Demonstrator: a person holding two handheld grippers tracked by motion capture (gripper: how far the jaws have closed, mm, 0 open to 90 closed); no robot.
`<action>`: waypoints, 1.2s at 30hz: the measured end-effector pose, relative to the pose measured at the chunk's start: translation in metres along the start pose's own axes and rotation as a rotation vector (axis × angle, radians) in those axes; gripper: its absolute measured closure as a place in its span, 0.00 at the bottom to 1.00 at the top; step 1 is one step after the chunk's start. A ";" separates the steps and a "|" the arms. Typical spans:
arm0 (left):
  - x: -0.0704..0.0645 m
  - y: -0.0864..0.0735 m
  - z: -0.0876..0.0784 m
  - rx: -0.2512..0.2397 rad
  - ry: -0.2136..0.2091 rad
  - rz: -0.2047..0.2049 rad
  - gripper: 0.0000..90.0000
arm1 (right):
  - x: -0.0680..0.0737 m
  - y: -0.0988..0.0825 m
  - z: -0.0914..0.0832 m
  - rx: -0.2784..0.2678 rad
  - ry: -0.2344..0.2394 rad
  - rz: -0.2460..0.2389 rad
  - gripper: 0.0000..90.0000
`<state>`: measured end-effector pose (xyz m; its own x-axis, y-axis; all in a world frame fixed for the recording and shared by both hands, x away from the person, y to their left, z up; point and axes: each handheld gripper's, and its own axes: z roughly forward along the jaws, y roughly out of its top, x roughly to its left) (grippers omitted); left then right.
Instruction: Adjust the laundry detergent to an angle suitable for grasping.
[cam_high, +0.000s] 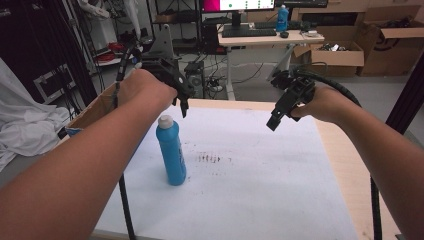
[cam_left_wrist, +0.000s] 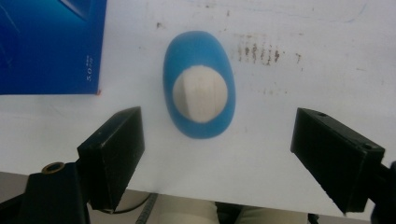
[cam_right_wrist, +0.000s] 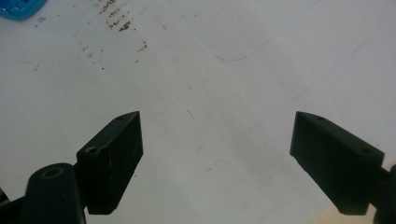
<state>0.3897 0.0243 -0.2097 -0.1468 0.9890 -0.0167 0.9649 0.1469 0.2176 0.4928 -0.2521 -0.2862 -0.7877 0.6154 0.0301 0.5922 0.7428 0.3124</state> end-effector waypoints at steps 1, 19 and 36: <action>0.001 0.001 0.002 0.003 0.007 0.003 0.20 | 0.000 0.001 0.001 -0.003 0.002 -0.005 0.19; 0.008 0.018 0.036 0.025 -0.017 -0.023 0.20 | -0.012 0.002 0.013 0.030 0.005 0.006 0.19; 0.015 0.014 0.064 0.044 -0.031 -0.034 0.20 | -0.013 0.001 0.021 0.039 0.014 0.001 0.19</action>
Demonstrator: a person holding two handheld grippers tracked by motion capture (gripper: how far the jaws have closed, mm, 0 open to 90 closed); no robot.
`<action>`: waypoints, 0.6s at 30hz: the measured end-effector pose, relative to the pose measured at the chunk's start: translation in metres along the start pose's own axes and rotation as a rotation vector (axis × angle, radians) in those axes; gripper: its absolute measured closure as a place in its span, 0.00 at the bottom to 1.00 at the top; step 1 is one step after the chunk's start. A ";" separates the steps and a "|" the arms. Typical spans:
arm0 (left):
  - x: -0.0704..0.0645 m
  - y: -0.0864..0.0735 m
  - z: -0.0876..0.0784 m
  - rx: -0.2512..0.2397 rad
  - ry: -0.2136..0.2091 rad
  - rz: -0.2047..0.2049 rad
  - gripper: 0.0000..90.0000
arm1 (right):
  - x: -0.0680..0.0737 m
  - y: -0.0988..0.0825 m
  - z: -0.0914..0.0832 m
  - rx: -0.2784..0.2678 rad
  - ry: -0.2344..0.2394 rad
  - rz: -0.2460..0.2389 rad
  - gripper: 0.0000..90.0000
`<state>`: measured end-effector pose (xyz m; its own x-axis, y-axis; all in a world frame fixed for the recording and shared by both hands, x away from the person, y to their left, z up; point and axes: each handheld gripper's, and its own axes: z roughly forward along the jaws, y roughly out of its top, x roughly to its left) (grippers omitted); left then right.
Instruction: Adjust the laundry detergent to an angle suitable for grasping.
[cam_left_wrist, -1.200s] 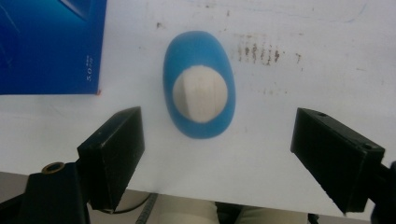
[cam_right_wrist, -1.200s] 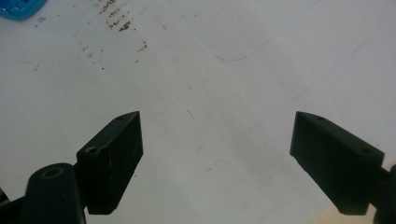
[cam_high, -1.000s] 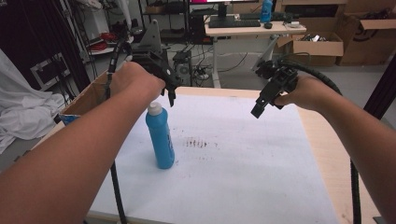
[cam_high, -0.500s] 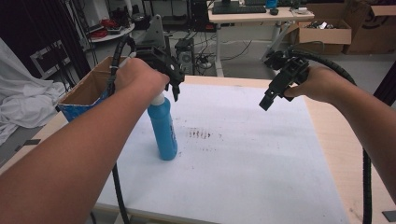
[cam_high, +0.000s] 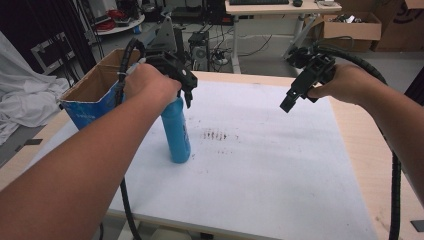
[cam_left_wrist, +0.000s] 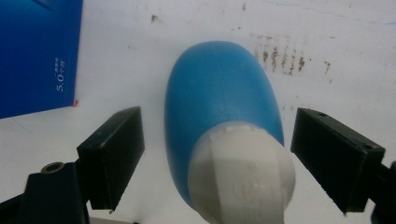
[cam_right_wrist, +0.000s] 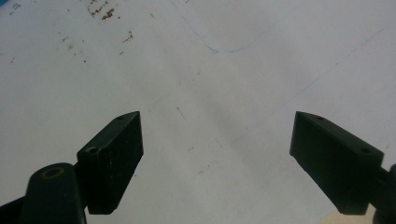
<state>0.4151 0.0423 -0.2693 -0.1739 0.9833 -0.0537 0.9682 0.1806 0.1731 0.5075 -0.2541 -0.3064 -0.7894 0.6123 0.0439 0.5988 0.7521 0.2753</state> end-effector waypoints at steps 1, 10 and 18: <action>0.000 0.000 0.001 -0.001 0.000 0.001 0.20 | 0.000 0.000 0.000 0.002 0.001 0.004 0.19; 0.001 -0.001 0.008 -0.014 -0.001 -0.009 0.20 | 0.001 0.001 0.004 0.009 0.003 -0.002 0.19; -0.001 -0.002 0.013 -0.017 0.001 -0.008 0.20 | 0.001 0.002 0.005 0.011 0.004 -0.010 0.19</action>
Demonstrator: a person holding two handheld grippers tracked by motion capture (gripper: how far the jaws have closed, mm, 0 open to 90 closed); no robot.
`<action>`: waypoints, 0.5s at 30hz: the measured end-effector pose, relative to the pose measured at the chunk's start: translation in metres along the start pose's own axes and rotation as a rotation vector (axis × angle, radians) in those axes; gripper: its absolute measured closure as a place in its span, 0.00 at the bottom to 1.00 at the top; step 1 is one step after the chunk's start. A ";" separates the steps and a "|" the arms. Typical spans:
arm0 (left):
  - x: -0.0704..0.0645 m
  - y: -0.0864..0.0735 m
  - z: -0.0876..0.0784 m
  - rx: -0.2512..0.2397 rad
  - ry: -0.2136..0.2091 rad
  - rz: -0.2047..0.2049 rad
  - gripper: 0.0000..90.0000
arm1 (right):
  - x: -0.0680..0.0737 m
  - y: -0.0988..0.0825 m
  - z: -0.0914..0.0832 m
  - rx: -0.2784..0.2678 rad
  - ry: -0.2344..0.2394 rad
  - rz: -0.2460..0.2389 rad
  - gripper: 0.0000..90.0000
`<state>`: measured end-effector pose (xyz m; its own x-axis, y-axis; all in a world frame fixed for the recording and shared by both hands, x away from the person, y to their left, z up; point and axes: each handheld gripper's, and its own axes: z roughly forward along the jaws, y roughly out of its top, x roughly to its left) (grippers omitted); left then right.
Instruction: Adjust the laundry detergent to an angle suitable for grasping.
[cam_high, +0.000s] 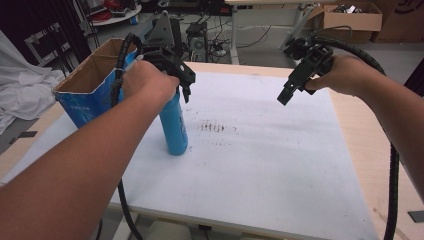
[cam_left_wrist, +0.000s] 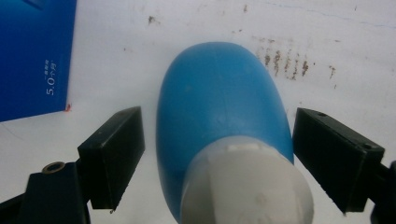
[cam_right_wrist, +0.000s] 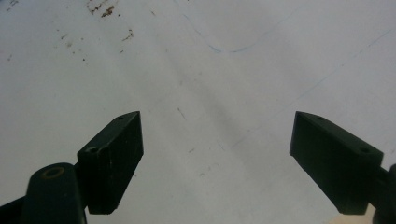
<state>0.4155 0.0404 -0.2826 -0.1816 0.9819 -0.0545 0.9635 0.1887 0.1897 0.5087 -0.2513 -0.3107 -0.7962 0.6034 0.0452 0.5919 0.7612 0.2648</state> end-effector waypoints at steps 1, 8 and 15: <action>0.000 0.000 0.000 0.000 0.000 0.000 0.20 | 0.000 0.000 0.000 0.000 0.000 0.000 0.19; 0.000 -0.001 0.004 0.001 0.007 -0.003 0.22 | -0.001 -0.001 0.000 0.001 -0.001 -0.001 0.19; -0.001 -0.002 0.005 0.005 0.009 -0.003 0.26 | 0.000 0.000 0.001 0.004 0.000 0.001 0.20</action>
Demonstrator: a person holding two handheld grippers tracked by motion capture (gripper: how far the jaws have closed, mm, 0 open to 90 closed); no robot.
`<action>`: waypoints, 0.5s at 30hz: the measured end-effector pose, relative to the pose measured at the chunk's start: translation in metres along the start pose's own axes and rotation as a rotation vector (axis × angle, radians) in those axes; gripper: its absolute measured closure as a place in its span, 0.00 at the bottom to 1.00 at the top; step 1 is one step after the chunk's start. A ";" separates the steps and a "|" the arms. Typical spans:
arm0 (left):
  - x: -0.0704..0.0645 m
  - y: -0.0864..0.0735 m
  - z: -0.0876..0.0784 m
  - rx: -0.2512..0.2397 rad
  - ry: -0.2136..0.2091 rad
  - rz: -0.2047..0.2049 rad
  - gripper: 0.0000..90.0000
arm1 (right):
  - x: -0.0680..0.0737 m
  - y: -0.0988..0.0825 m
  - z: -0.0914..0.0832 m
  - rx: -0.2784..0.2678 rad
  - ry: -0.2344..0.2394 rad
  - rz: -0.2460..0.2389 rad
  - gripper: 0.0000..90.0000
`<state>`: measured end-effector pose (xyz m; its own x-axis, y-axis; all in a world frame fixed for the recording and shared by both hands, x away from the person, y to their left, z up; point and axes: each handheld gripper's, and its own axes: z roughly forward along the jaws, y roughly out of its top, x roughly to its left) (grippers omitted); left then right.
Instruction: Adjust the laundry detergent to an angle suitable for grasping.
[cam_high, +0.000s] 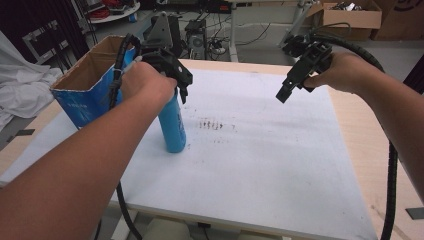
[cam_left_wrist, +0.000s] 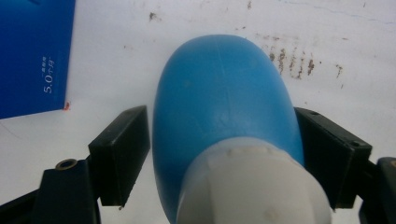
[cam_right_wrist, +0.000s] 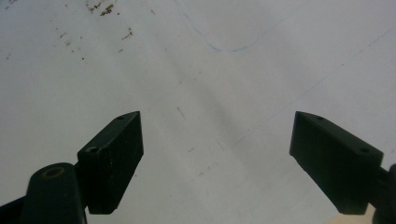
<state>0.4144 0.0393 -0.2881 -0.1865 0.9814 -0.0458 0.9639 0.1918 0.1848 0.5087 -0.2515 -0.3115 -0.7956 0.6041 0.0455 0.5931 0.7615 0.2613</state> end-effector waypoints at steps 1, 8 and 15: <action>0.000 0.000 0.000 -0.003 0.000 0.000 0.26 | 0.000 0.000 0.000 0.000 0.000 0.000 0.20; -0.001 0.000 -0.001 -0.001 -0.007 0.001 0.29 | 0.001 0.001 0.001 -0.001 0.002 -0.006 0.20; 0.000 0.000 -0.001 -0.002 -0.007 -0.005 0.31 | 0.000 0.000 0.000 0.001 0.001 -0.006 0.20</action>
<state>0.4138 0.0391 -0.2869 -0.1897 0.9804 -0.0537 0.9625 0.1965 0.1870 0.5087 -0.2510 -0.3117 -0.7990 0.5996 0.0448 0.5888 0.7652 0.2602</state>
